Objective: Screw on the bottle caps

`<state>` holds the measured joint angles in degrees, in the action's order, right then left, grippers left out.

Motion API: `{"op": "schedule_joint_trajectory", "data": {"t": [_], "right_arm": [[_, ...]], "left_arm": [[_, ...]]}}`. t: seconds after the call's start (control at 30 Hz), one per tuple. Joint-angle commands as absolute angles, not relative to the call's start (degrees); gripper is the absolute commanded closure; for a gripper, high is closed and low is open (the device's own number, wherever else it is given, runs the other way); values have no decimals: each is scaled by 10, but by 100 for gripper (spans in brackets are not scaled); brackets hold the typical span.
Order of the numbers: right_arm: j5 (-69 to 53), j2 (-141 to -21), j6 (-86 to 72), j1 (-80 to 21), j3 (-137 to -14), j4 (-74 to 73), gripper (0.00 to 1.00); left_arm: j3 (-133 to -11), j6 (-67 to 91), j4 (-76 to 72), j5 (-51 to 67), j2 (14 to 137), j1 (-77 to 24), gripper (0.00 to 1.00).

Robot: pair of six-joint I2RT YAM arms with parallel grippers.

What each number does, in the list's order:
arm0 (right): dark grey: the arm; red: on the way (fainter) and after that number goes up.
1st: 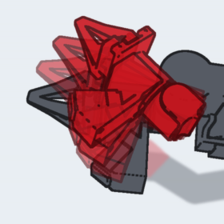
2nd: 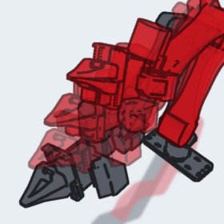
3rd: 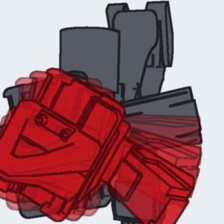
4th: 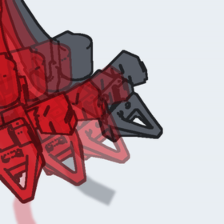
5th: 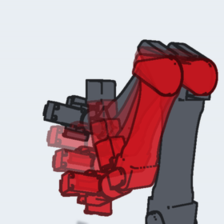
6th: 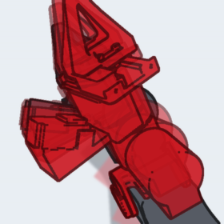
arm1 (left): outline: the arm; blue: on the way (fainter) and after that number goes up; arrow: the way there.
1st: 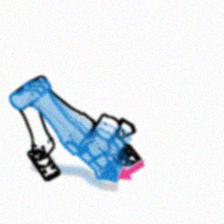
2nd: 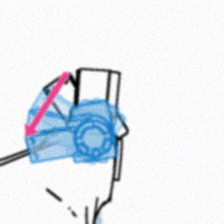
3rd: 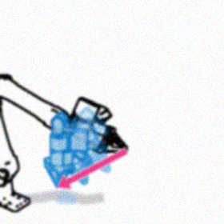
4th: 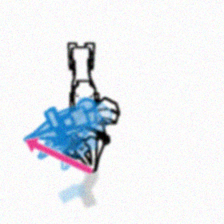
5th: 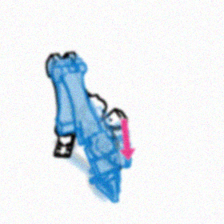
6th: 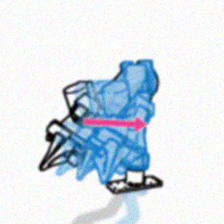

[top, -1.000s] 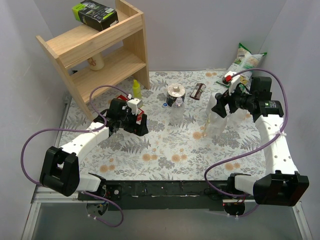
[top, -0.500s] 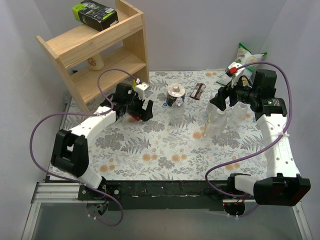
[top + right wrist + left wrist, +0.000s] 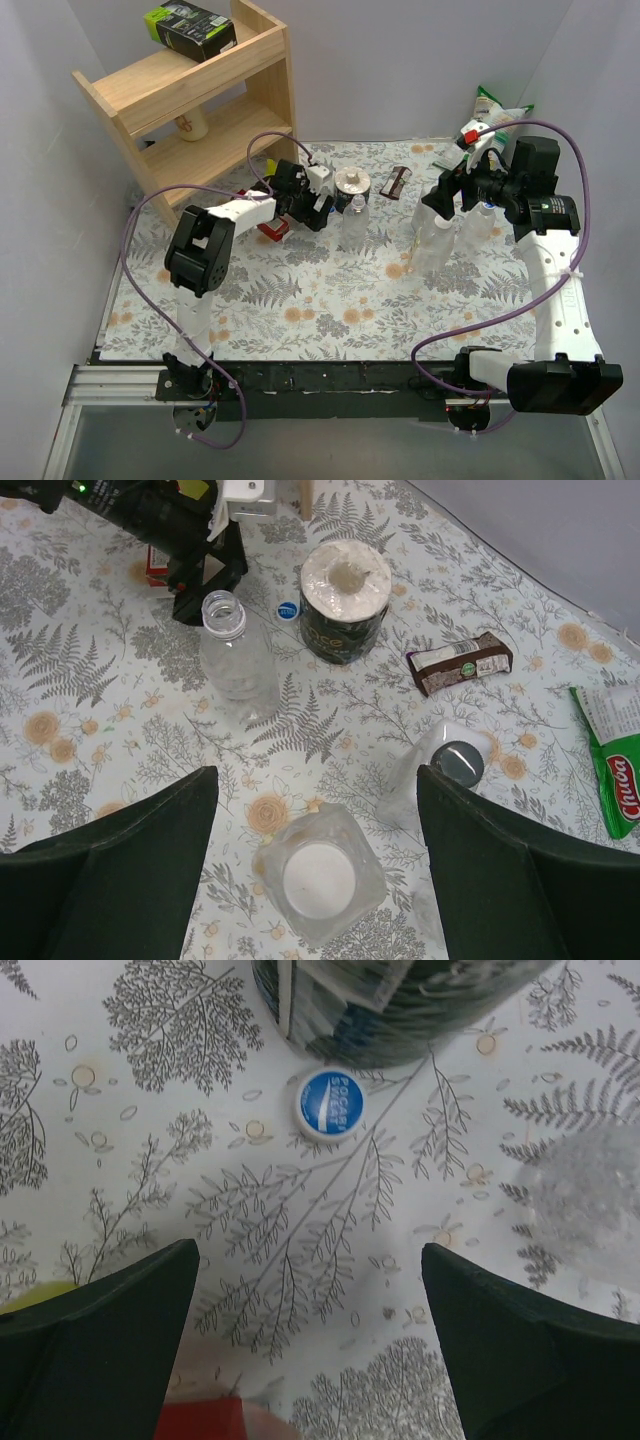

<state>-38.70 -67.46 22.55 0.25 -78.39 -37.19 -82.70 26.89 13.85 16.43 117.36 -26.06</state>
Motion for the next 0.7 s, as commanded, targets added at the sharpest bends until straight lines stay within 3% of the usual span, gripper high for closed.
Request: {"op": "schedule_joint_trajectory", "data": {"t": [0.0,0.3,0.67], "right_arm": [[-377,-660,221,1,-799,-383,13],[-372,-677,209,1,-797,-374,13],[-368,-687,198,1,-796,-366,13]], "left_arm": [[-883,256,114,144,1194,-264,7],[-899,260,101,168,1245,-269,8],[-933,249,96,206,1281,-275,27]]}}
